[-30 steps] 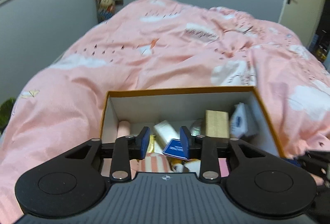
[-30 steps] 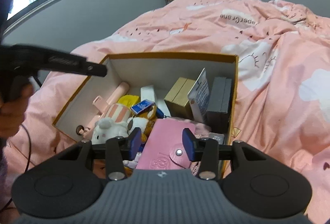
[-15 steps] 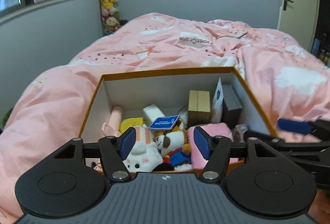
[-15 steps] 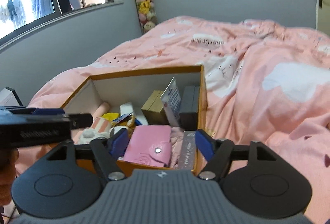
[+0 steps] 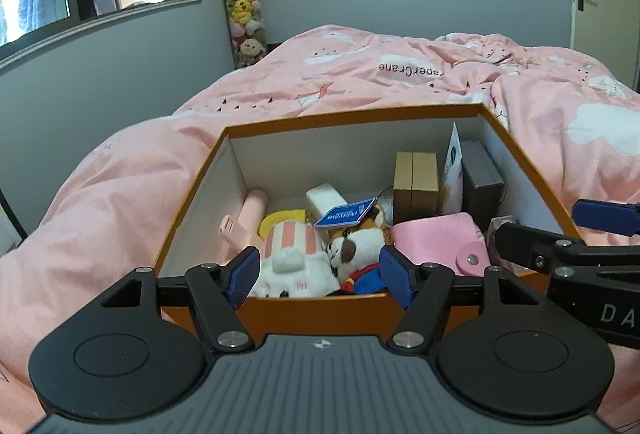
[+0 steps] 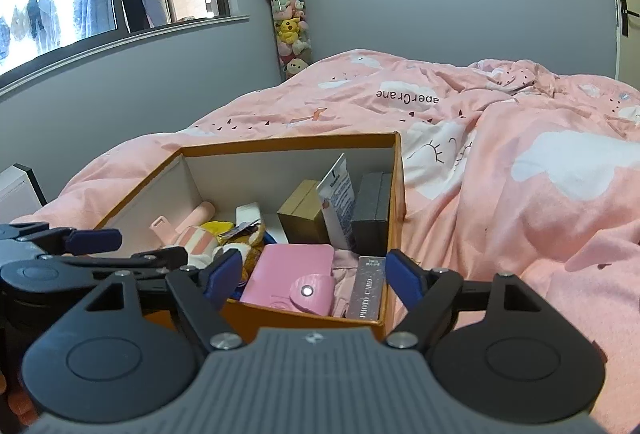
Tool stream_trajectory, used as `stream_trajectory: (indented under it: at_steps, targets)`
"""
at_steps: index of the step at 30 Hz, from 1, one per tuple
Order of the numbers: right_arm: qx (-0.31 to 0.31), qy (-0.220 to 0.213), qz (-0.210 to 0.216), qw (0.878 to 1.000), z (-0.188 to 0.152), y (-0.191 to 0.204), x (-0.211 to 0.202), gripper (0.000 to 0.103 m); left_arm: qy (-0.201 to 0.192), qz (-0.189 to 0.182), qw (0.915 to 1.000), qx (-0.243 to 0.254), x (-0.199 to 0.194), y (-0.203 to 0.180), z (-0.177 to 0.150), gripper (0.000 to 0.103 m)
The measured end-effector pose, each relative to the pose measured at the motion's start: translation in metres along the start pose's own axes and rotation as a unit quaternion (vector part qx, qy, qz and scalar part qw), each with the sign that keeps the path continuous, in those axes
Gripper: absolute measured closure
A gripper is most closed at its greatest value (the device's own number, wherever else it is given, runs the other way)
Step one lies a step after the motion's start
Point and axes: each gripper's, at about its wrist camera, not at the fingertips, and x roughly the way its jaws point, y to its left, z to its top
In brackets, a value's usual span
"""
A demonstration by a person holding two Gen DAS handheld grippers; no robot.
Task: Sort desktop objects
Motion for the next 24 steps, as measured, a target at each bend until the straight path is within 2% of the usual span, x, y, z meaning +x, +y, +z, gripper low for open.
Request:
stream_trajectory:
  at_steps: [8,10,12,17,24]
  targets:
    - [-0.008,-0.005,-0.002,1.0,-0.003,0.003,0.004,0.016,0.0,0.002,0.9998,-0.018,0.007,0.003,-0.004,0.025]
    - [-0.007,0.002,-0.005,1.0,-0.004,0.002,0.007,0.016,0.0,0.001,0.9997,-0.025,0.008,0.004,-0.005,0.023]
    - [0.004,0.016,-0.004,1.0,-0.006,-0.001,0.011,0.017,0.0,0.006,0.9995,-0.03,0.01,0.004,-0.005,0.014]
    - [0.024,0.033,-0.002,0.999,-0.008,-0.007,0.018,0.017,-0.002,0.006,0.9994,-0.033,0.013,0.004,-0.008,0.013]
    - [0.019,0.036,-0.004,0.999,-0.01,-0.005,0.02,0.017,0.001,0.007,0.9994,-0.035,0.017,0.004,-0.008,0.011]
